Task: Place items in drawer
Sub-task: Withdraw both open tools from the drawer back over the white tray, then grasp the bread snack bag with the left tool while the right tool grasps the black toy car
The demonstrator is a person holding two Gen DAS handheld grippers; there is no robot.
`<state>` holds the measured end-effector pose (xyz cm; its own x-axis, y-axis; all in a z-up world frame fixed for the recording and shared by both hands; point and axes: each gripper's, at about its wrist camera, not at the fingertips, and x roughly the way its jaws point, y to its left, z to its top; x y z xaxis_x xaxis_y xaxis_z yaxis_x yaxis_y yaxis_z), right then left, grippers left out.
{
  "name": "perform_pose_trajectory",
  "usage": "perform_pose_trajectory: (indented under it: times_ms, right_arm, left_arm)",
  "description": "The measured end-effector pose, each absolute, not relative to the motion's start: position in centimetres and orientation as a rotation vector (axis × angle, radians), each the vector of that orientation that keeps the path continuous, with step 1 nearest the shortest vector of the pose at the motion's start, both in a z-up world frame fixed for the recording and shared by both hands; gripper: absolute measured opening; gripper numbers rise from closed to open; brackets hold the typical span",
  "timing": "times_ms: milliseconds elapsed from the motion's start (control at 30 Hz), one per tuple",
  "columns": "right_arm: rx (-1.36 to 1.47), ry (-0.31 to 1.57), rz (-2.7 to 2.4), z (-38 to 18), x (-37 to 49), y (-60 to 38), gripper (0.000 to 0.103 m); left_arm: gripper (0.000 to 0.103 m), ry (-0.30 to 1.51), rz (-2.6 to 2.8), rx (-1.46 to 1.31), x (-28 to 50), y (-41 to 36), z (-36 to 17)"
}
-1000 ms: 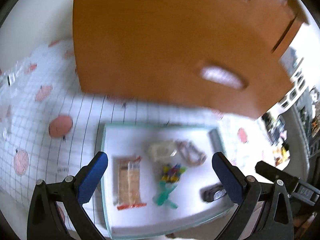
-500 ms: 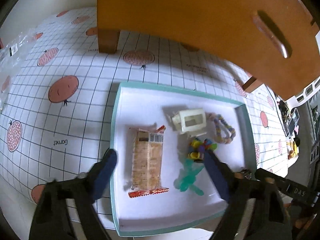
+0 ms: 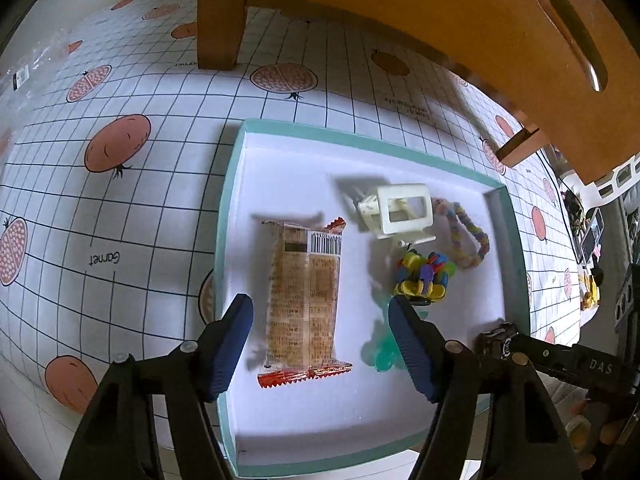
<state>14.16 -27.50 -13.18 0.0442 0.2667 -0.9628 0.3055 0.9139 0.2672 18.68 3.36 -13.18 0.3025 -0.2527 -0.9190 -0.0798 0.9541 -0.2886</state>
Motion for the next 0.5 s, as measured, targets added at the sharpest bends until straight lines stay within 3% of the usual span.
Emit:
perform_pose_trajectory:
  times_ms: [500]
  right_arm:
    - [0.457,1.566,-0.025,-15.3,14.9,-26.8,0.064]
  left_arm:
    - [0.066,1.292,-0.117,-0.307,18.8,3.1,-14.6]
